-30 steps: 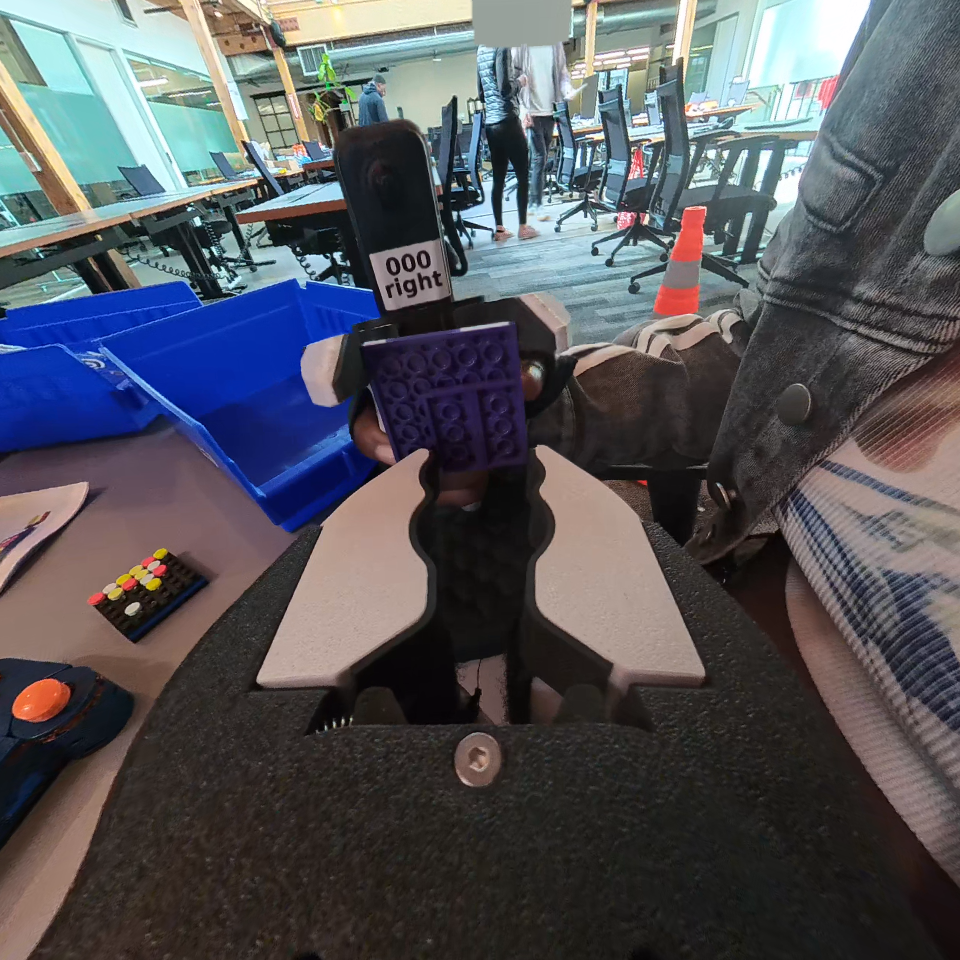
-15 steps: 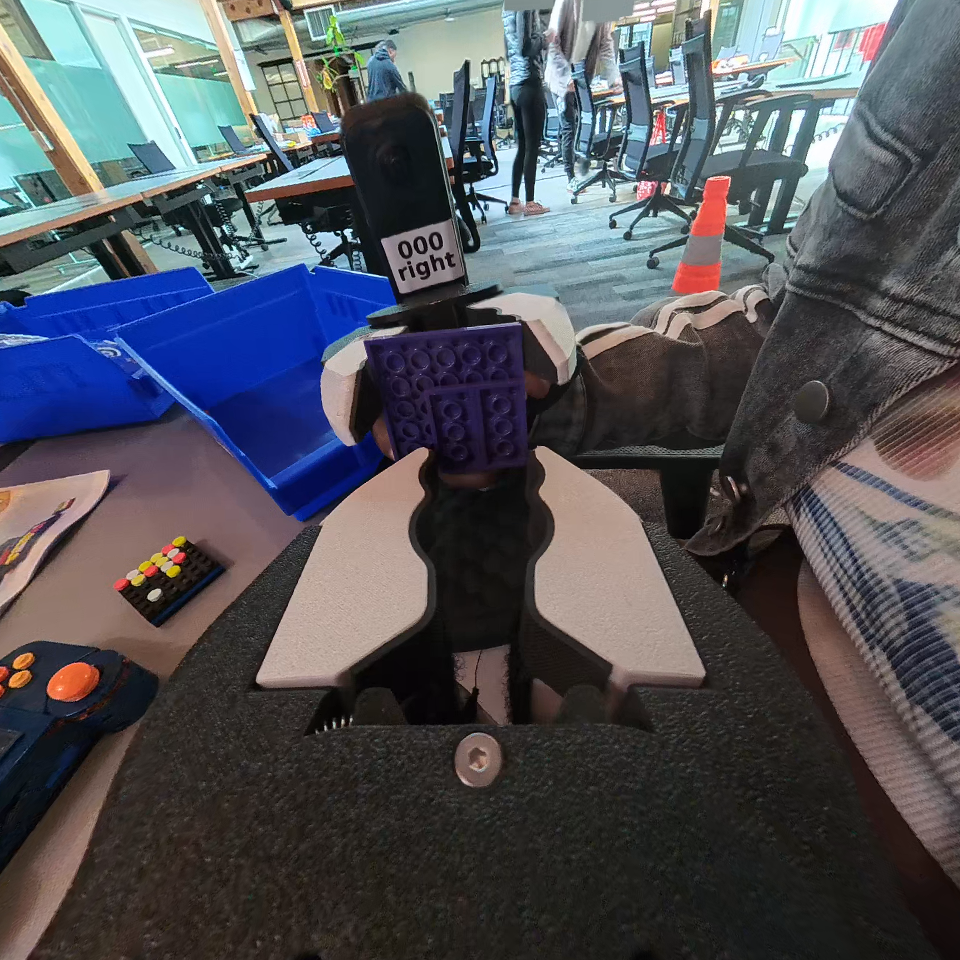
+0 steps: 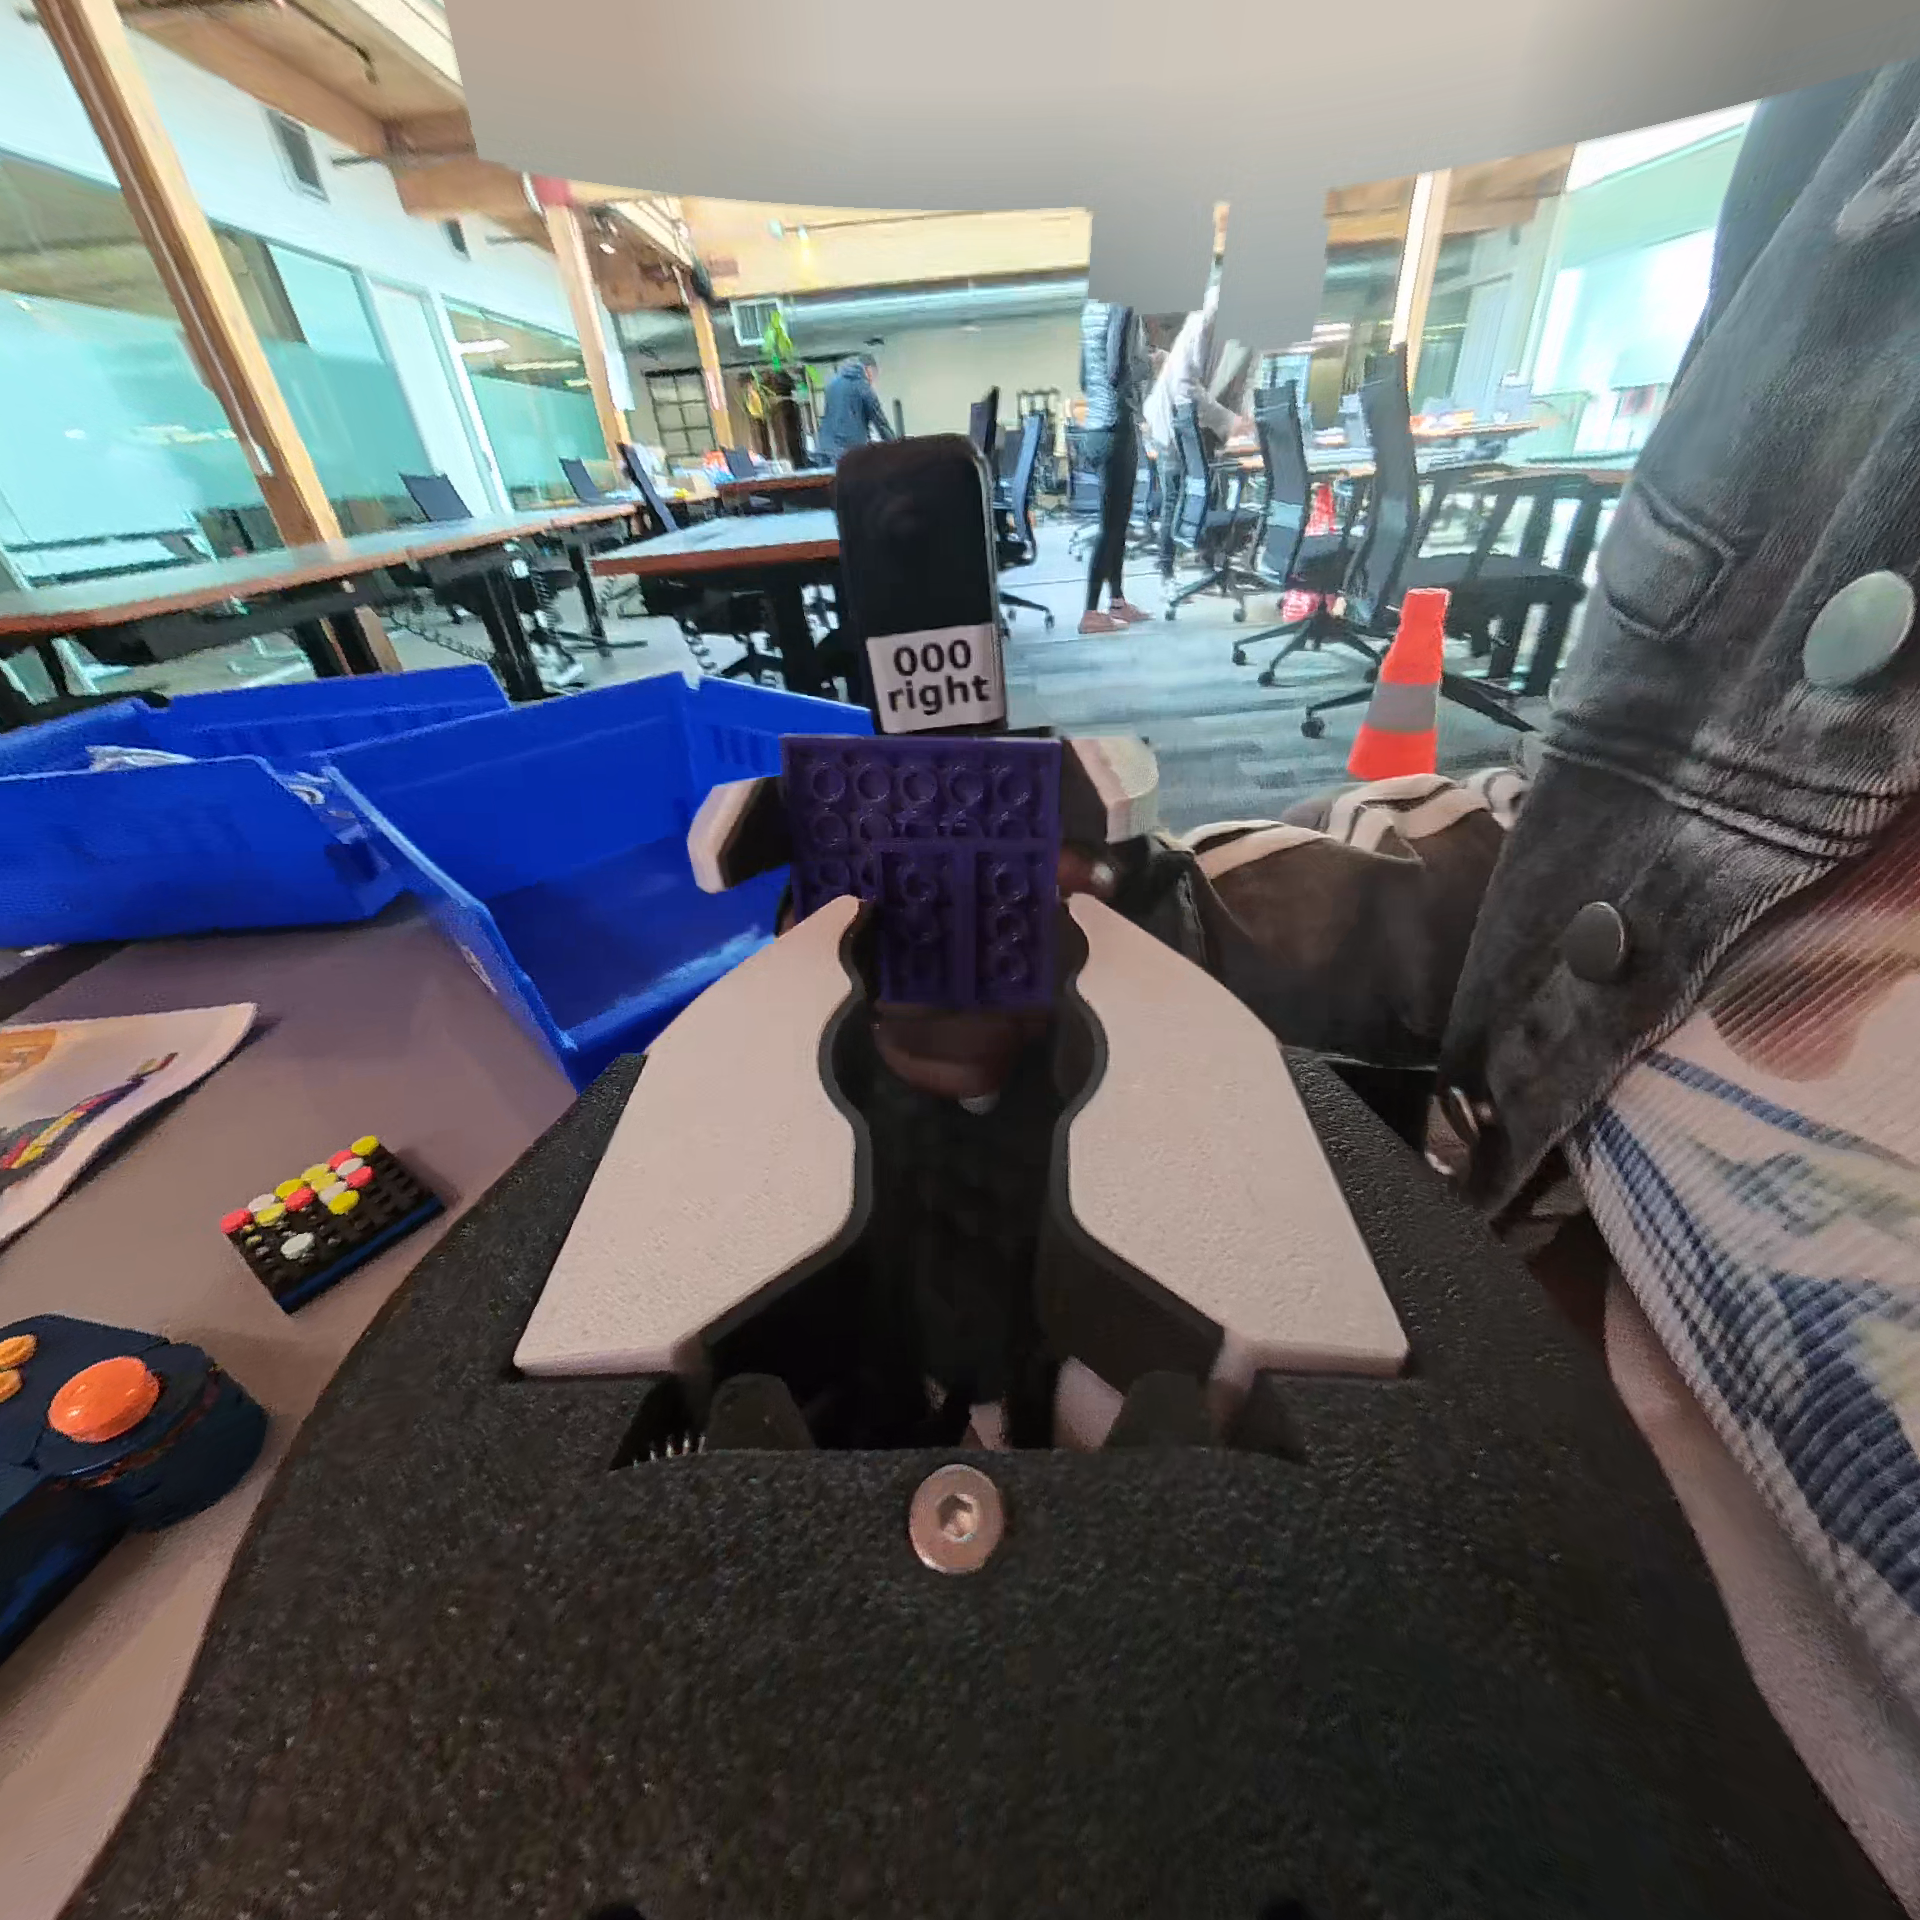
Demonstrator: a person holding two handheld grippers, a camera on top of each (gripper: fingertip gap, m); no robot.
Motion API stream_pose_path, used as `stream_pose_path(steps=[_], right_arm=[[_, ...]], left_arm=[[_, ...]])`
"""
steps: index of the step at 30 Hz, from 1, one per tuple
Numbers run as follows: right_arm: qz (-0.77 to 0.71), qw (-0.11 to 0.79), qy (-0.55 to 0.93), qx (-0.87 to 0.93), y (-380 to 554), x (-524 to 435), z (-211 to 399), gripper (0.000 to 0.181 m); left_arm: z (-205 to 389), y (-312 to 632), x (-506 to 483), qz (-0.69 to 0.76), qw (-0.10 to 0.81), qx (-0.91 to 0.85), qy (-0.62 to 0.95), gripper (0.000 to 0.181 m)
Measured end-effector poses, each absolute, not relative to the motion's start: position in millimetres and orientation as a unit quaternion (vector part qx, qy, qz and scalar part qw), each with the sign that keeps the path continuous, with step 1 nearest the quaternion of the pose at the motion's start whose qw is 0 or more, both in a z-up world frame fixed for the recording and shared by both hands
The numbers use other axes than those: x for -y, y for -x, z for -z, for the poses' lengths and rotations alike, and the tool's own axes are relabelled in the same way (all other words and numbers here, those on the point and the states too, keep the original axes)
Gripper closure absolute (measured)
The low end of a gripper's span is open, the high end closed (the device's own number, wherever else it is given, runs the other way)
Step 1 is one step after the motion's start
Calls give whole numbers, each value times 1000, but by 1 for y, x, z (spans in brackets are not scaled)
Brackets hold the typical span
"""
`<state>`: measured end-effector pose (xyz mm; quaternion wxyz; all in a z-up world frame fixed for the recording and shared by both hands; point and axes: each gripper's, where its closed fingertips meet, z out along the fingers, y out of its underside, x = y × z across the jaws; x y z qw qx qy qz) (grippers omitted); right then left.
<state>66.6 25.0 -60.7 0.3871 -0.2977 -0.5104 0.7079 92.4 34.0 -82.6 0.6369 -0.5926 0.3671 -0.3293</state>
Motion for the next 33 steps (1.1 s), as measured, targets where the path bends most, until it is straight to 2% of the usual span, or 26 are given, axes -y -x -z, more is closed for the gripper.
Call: stream_pose_path(steps=[1,2,4,6,8,12,15,20,22,27,33], right_arm=[[-703,401,305,503,-66,-28,60,125],[-693,430,320,482,-67,-39,58,125],[-711,438,321,447,-81,-51,54,126],[-716,424,322,452,-82,-46,56,125],[-702,410,338,474,-73,-43,65,126],[-685,418,360,476,-63,-54,71,125],[-681,420,367,475,-62,-60,75,125],[-713,427,347,434,-74,-68,68,126],[-738,420,314,425,-83,-63,61,125],[-767,412,264,415,-97,-53,51,125],[-761,422,245,428,-95,-40,48,125]], left_arm=[[81,-87,-36,317,647,-356,595,151],[73,-74,-38,293,680,-333,584,181],[60,-62,-32,341,690,-309,559,181],[78,-61,-41,322,667,-323,589,181],[88,-68,-41,353,627,-335,609,167],[129,-37,-82,184,600,-321,709,173],[118,-14,-90,230,629,-246,701,157],[66,30,-77,277,741,-127,599,143],[54,44,-67,267,755,-115,587,140],[55,-20,-29,342,672,-275,597,143],[70,-105,-26,293,641,-367,608,155]])
